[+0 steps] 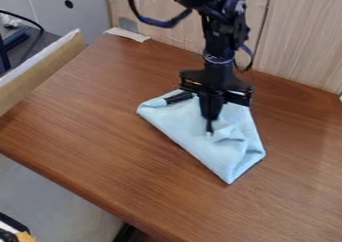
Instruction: Fold the cloth from the bottom to the middle
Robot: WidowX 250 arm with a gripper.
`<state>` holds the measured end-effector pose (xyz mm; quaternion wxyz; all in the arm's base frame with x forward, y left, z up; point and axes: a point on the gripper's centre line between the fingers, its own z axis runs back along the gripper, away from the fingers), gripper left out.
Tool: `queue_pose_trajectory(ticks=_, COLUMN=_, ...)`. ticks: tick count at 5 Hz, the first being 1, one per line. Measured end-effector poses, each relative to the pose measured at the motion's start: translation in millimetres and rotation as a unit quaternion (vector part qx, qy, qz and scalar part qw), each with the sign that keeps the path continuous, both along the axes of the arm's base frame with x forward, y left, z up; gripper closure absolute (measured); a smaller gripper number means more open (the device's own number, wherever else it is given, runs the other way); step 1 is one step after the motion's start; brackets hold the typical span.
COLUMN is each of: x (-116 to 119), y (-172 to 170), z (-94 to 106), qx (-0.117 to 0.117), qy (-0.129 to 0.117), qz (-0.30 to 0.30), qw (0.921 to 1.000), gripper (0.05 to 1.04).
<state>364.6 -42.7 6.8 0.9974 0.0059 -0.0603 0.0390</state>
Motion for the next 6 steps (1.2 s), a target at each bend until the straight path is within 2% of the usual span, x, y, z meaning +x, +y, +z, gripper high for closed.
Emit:
queue_pose_trajectory(ticks=2, x=3, y=-1, z=-6.2, qx=0.000, qy=0.006, qz=-0.008, qw=1.0000, gripper=1.004)
queue_pose_trajectory(ticks=3, x=2, y=-2, z=-6.8, qx=-0.003, qy=0.010, qz=-0.017, qw=0.9998, gripper=0.855)
queue_pose_trajectory(ticks=4, x=-1, y=2, z=-7.8, qx=0.000, qy=0.014, qz=-0.014, qw=0.9998, gripper=0.598)
queue_pose_trajectory(ticks=5, x=-4, y=3, z=-4.1, qx=0.002, qy=0.013, qz=-0.015, qw=0.9998, gripper=0.294)
queue_pose_trajectory(ticks=6, x=-5, y=1, z=6.8, qx=-0.003, qy=0.003, qz=-0.019, qw=0.9998, gripper=0.087)
